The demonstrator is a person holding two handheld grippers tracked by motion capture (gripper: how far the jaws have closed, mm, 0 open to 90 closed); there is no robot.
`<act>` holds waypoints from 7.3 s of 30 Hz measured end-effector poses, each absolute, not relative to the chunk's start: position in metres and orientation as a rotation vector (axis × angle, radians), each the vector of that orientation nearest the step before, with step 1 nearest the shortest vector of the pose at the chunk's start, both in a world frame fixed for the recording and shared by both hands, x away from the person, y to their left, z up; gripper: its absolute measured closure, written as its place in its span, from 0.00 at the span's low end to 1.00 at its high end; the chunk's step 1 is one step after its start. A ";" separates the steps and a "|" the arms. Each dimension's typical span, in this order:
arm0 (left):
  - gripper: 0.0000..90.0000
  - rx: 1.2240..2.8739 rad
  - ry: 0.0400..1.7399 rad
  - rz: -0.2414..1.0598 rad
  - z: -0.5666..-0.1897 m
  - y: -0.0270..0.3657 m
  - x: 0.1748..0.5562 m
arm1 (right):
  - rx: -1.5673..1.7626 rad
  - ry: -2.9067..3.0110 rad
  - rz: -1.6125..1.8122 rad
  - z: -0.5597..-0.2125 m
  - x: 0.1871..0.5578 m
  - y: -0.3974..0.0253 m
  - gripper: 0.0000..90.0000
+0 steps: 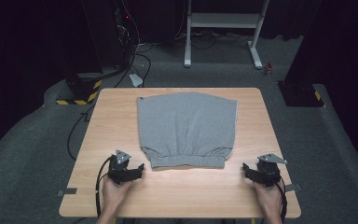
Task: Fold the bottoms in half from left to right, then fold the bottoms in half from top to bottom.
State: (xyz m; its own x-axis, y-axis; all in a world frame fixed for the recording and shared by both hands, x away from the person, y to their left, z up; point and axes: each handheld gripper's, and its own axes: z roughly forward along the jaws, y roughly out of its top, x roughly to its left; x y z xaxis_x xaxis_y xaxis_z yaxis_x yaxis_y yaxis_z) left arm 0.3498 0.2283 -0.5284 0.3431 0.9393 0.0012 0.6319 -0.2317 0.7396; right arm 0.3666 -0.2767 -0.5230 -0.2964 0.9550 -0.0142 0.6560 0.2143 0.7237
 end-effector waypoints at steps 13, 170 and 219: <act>0.30 1.890 1.339 0.558 -0.518 0.226 0.343 | 1.477 2.033 0.910 -0.521 0.362 -0.278 0.45; 0.40 1.961 1.119 0.321 -0.503 0.165 0.285 | 1.181 2.334 1.126 -0.503 0.285 -0.165 0.55; 0.36 1.996 1.621 0.499 -0.508 0.213 0.486 | 0.612 2.655 0.994 -0.518 0.281 0.028 0.37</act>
